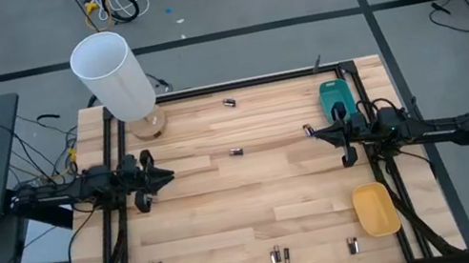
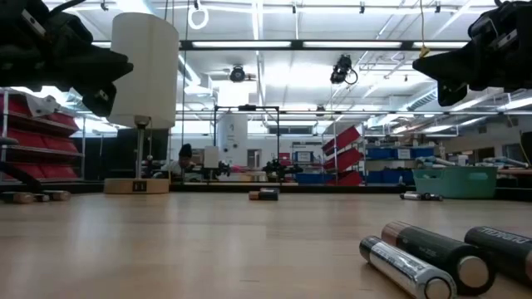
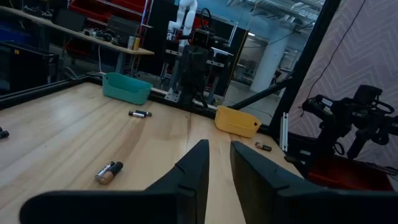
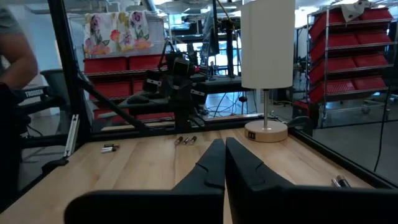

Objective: Sort batteries

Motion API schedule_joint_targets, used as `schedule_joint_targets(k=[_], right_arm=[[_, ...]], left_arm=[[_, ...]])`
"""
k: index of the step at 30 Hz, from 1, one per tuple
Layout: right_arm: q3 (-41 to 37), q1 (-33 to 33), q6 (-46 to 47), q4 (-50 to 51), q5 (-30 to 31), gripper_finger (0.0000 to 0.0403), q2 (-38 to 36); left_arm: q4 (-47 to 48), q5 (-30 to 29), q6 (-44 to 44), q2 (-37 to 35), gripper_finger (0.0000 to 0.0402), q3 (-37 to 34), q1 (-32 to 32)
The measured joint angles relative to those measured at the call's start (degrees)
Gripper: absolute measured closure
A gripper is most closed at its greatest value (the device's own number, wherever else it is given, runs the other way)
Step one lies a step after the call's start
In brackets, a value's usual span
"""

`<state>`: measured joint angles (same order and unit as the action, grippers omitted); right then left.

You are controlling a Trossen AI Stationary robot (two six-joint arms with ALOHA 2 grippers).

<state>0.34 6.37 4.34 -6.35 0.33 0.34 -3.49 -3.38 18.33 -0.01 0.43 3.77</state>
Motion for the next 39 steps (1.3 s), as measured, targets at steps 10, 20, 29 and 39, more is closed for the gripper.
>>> schedule_joint_targets(k=[10,20,29,39], right_arm=[[0.0,0.0,0.0,0.0,0.0,0.0402,0.0],[0.0,0.0,0.0,0.0,0.0,0.0402,0.0],[0.0,0.0,0.0,-0.1,0.0,0.0402,0.0],[0.0,0.1,25.0,-19.7,8.5,0.0402,0.2]], left_arm=[[-5.6,0.0,0.6,0.0,0.0321,0.0,0.0],[-19.9,-5.0,19.7,0.0,0.0321,0.0,0.0],[-23.5,-12.4,26.9,0.0,0.0321,0.0,0.0],[-23.0,-25.7,23.9,5.5,0.0321,0.0,0.0]])
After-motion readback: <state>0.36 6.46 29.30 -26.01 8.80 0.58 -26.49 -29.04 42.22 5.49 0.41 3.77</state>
